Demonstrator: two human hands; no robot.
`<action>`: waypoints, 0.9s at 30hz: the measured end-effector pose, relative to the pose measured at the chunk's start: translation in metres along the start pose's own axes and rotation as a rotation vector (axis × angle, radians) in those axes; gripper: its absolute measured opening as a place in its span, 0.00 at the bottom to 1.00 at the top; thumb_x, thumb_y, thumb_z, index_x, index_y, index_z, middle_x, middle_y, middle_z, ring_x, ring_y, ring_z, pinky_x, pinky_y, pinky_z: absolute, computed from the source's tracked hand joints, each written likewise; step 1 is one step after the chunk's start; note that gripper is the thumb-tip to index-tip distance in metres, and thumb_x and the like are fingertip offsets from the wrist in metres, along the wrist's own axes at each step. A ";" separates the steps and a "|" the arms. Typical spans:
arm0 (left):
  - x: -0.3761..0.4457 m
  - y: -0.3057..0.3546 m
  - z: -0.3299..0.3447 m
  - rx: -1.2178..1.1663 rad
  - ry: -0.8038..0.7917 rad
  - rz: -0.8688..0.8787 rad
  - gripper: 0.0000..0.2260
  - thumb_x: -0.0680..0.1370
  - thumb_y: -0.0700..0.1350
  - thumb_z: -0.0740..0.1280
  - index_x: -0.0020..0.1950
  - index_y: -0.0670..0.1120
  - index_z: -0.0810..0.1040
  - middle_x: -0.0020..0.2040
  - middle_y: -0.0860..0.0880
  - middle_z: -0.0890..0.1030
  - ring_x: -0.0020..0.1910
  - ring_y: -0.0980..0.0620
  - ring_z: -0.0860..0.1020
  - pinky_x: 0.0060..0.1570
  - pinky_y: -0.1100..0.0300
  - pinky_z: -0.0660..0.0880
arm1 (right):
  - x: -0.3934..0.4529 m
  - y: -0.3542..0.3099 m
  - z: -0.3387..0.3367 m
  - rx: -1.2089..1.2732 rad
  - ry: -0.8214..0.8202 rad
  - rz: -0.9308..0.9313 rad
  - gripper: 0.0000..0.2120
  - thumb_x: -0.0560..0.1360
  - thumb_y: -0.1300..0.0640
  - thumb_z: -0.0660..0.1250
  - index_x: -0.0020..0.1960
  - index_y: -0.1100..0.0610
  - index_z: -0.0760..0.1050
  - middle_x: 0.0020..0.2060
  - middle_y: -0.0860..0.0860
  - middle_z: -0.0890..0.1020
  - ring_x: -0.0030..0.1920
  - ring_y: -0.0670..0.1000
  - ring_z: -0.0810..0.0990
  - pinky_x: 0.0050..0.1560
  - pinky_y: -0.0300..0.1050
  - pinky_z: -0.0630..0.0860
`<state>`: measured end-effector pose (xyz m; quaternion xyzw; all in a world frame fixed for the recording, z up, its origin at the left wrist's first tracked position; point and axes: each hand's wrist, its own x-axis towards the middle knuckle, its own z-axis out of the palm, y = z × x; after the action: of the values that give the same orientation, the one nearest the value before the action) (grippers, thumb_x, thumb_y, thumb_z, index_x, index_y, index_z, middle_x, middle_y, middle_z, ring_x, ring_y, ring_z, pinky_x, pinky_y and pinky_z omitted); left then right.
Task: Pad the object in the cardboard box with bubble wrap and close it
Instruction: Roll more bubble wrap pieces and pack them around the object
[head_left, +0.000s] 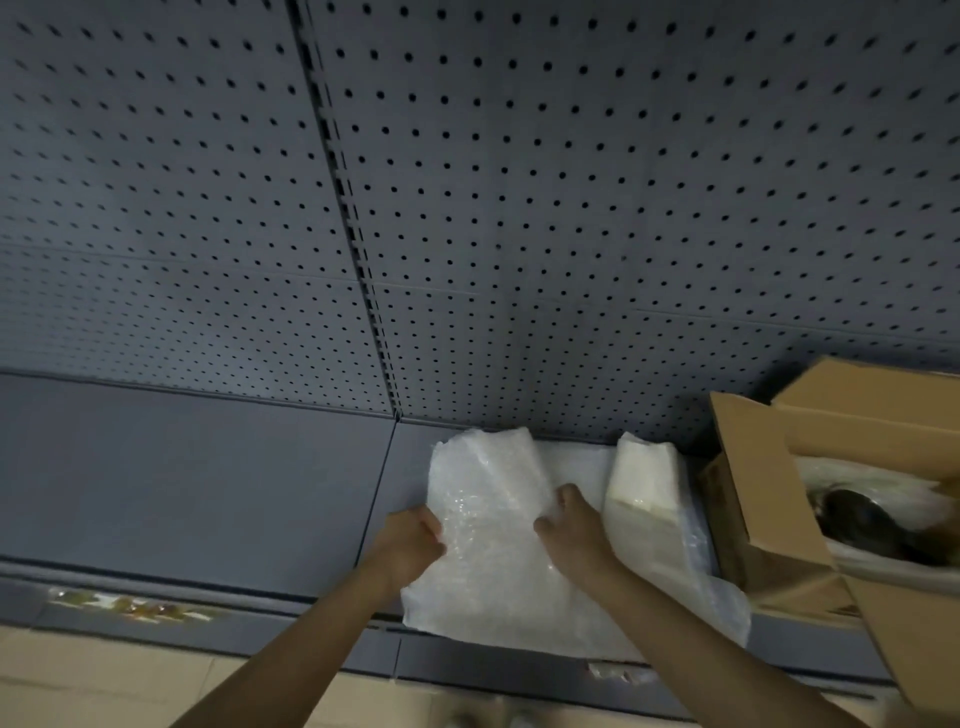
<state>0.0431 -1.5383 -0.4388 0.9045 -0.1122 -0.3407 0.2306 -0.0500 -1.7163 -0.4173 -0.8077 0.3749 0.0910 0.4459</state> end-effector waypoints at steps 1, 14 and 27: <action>-0.001 0.003 -0.006 -0.061 0.011 -0.006 0.04 0.75 0.41 0.67 0.47 0.48 0.74 0.54 0.46 0.80 0.47 0.53 0.76 0.39 0.70 0.69 | -0.001 -0.005 -0.009 -0.024 0.010 -0.039 0.06 0.78 0.60 0.59 0.51 0.55 0.63 0.41 0.50 0.72 0.34 0.46 0.71 0.28 0.38 0.66; -0.034 0.065 -0.073 -0.852 -0.409 0.276 0.27 0.76 0.69 0.54 0.68 0.54 0.73 0.63 0.50 0.79 0.63 0.48 0.77 0.64 0.47 0.72 | -0.008 -0.042 -0.104 0.684 -0.139 -0.037 0.15 0.75 0.65 0.67 0.61 0.60 0.73 0.55 0.59 0.82 0.53 0.57 0.82 0.51 0.47 0.80; -0.036 0.087 -0.081 -1.047 -0.423 0.333 0.13 0.77 0.37 0.61 0.61 0.38 0.77 0.52 0.42 0.83 0.49 0.46 0.83 0.48 0.55 0.80 | -0.009 -0.038 -0.089 0.524 0.118 -0.092 0.18 0.74 0.61 0.68 0.62 0.62 0.71 0.52 0.58 0.81 0.48 0.54 0.81 0.50 0.49 0.78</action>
<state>0.0666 -1.5730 -0.3224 0.5528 -0.1133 -0.4830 0.6696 -0.0473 -1.7696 -0.3360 -0.6847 0.3739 -0.0768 0.6209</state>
